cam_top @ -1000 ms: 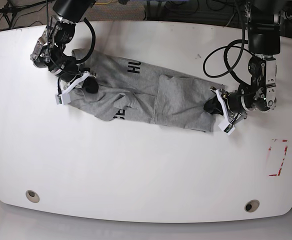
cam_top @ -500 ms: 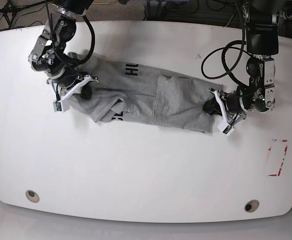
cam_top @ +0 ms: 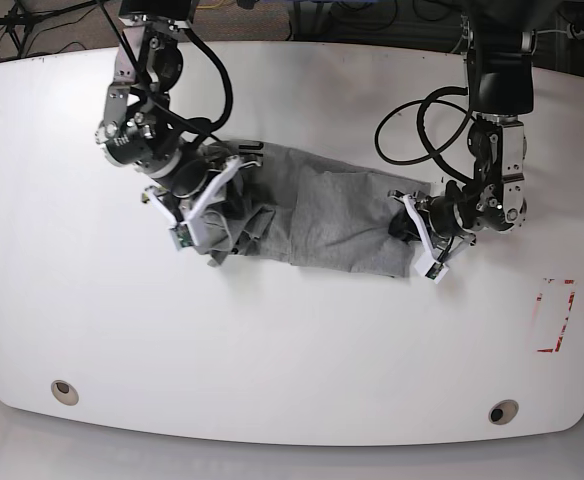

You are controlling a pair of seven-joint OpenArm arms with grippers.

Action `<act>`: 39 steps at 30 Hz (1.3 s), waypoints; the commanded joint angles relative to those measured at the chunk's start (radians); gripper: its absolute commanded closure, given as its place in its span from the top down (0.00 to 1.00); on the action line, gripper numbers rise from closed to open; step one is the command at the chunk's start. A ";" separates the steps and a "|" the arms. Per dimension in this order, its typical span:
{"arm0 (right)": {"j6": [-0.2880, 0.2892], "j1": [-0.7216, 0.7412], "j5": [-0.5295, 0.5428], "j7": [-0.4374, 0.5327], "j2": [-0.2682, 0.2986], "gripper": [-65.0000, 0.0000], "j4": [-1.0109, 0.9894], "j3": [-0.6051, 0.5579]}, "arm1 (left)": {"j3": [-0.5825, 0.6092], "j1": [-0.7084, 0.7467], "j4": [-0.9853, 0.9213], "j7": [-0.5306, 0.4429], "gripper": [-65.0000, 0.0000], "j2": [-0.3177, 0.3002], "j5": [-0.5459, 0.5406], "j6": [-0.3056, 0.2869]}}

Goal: Fold the T-shirt properly
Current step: 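Bring both grippers together, folding the shirt ends onto each other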

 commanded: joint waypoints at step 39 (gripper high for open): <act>-0.144 0.258 0.012 0.141 -0.019 0.36 -0.273 -0.300 | 0.020 0.047 -0.027 0.162 0.07 0.116 0.259 0.021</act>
